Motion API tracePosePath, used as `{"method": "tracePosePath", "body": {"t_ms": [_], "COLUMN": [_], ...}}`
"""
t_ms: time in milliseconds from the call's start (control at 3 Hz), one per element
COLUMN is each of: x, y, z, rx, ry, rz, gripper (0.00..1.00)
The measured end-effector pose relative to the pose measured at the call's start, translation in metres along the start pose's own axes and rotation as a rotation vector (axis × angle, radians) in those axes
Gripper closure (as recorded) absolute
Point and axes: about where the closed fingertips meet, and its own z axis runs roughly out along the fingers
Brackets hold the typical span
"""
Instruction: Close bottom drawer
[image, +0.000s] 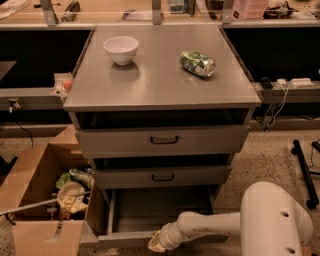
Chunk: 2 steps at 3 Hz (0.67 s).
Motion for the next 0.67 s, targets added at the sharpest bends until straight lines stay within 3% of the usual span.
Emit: {"method": "tracePosePath", "body": {"t_ms": [333, 667], "x": [-0.0026, -0.0027], "y": [-0.0139, -0.0139], "z": [-0.0009, -0.0009], "rx": [0.032, 0.032], "ry": [-0.014, -0.014], "rz": [-0.018, -0.018], "gripper": [1.0, 1.0]}}
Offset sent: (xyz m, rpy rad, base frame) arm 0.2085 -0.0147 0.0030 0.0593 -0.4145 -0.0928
